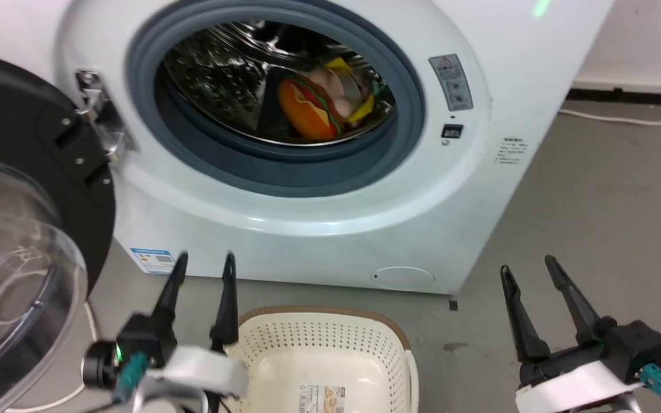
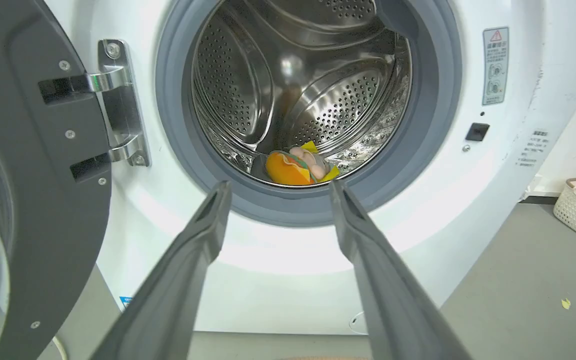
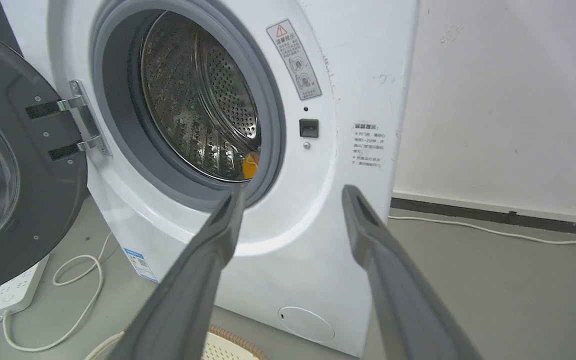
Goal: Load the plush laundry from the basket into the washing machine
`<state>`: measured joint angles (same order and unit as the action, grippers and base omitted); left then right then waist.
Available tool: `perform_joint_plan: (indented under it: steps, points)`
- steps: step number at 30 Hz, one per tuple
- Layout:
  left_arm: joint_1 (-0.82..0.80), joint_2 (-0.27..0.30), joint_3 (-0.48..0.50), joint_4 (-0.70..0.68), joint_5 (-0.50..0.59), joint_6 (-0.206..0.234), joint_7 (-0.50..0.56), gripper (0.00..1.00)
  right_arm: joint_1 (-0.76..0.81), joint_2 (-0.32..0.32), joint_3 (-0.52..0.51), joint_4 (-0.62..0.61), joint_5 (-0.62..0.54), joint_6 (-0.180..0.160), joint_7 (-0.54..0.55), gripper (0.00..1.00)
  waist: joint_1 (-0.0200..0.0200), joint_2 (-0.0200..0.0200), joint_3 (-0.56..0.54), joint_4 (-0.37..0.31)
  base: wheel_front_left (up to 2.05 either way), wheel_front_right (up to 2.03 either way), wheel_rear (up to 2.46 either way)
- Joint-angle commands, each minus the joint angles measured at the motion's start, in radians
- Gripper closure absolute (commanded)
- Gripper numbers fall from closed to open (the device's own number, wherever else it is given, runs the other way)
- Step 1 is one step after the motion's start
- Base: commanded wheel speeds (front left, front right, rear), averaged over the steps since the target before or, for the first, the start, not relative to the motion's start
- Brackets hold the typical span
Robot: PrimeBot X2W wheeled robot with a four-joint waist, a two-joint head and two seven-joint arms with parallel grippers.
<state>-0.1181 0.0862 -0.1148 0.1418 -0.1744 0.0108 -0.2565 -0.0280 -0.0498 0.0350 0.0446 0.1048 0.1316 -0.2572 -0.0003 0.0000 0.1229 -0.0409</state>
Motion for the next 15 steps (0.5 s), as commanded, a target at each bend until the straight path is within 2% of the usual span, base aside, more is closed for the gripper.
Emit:
perform_joint_plan:
  steps: [1, 5, 15]
  points:
    - [0.016, -0.003, -0.002, -0.011, 0.003, 0.006, -0.005, 0.0, 0.014, 0.0, -0.005, -0.005, -0.001, -0.001, -0.005, 0.0, 0.0003, 0.0, -0.005, 0.008, 0.0, 0.0, 0.0]
    - [0.067, -0.011, -0.026, -0.012, 0.025, 0.008, -0.005, 0.0, 0.029, 0.0, -0.012, -0.006, 0.001, -0.001, -0.005, 0.0, 0.0003, 0.0, -0.004, 0.019, 0.0, 0.0, 0.0]
    - [0.062, -0.012, -0.048, -0.014, 0.1, 0.025, -0.005, 0.0, 0.031, 0.0, -0.017, 0.006, 0.003, -0.001, -0.005, 0.0, 0.0003, 0.0, 0.004, 0.014, 0.0, 0.0, 0.0]
